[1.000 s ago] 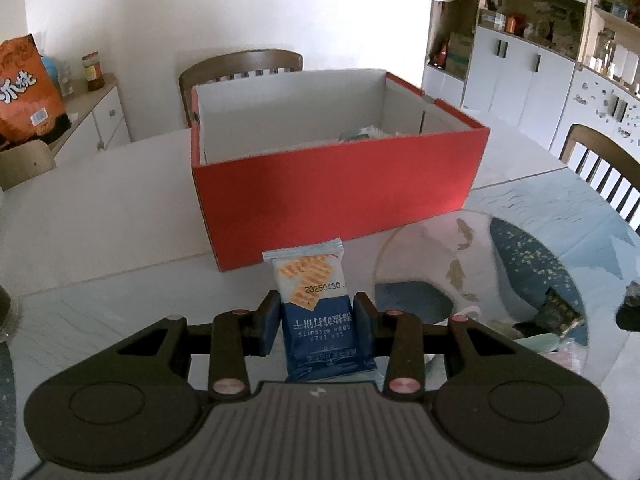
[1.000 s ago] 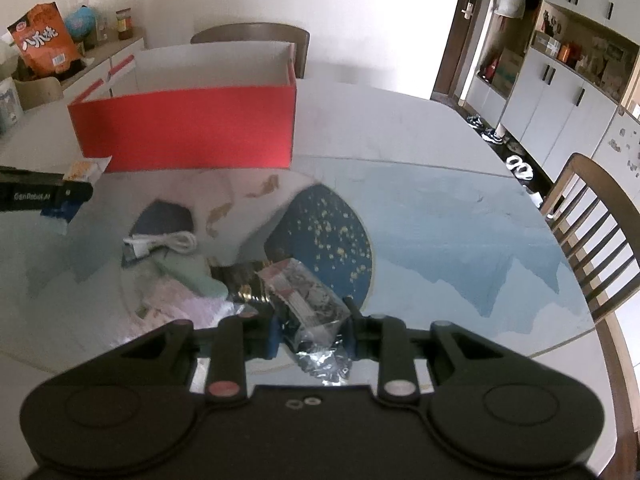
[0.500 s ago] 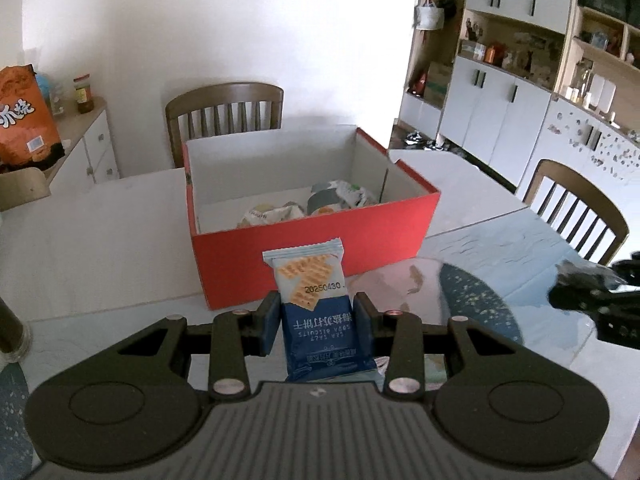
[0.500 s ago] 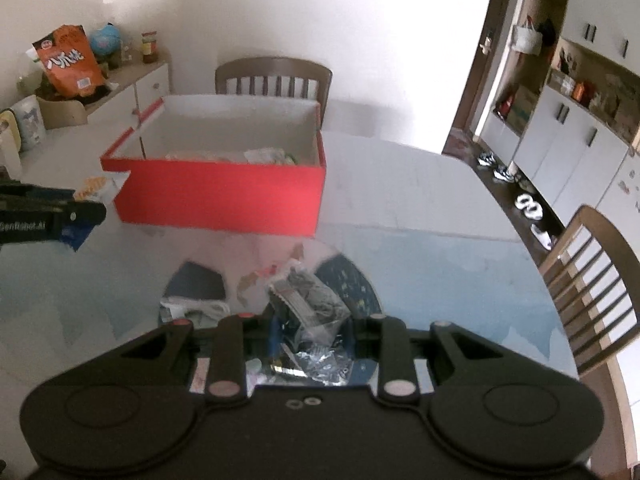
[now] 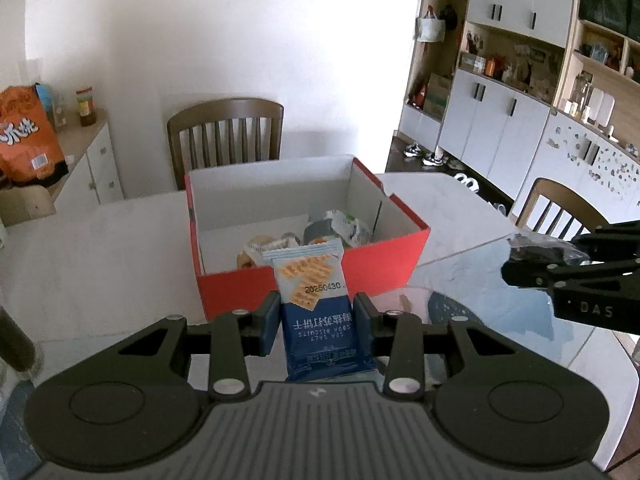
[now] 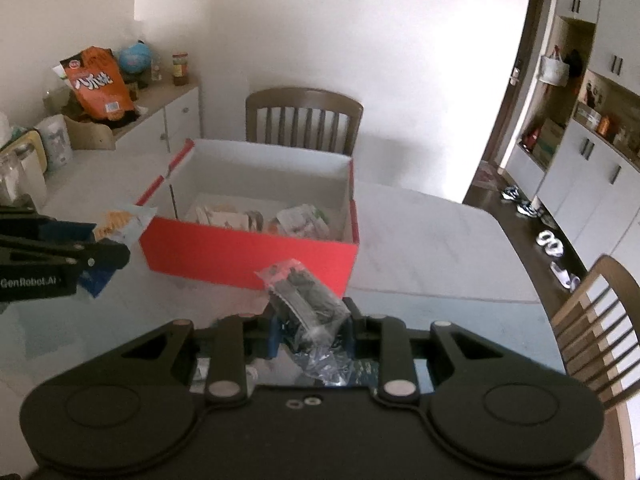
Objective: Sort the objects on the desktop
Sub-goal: 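Lift and carry the biscuit pack and clear bag over the red box with both tools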
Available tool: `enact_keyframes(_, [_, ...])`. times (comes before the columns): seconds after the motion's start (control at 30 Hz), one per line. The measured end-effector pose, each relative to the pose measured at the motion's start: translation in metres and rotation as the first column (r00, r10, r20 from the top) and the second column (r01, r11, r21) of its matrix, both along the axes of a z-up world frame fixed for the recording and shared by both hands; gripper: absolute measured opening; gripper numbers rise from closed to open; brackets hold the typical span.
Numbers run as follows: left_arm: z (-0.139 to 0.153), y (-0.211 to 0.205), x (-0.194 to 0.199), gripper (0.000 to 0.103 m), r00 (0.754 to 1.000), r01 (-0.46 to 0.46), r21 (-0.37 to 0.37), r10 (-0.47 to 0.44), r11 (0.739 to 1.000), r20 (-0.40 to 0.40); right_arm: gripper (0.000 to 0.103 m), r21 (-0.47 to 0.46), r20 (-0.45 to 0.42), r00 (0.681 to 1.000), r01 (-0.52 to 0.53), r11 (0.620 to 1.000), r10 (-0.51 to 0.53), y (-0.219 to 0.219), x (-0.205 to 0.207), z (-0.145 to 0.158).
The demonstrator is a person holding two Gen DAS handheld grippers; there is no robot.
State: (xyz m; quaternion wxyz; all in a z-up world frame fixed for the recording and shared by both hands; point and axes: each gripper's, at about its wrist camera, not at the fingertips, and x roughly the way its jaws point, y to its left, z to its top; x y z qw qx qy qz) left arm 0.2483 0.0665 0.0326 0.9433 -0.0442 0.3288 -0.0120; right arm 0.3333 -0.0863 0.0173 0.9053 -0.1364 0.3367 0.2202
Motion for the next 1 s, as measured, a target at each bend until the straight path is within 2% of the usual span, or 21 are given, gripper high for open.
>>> enact_keyframes(0.47, [0.018,0.0,0.026,0.038,0.998,-0.05,0.012,0.05,0.999,0.024,0.028,0.025,0.032,0.996,-0.084,0.996,0.083,0.016,0.03,0.021])
enact_keyframes(1.0, [0.022,0.008,0.074,0.038,0.996,-0.093,0.032,0.093,0.995,0.014,0.028,0.051,0.042,0.988,-0.151,0.987,0.149,0.028,0.073,0.025])
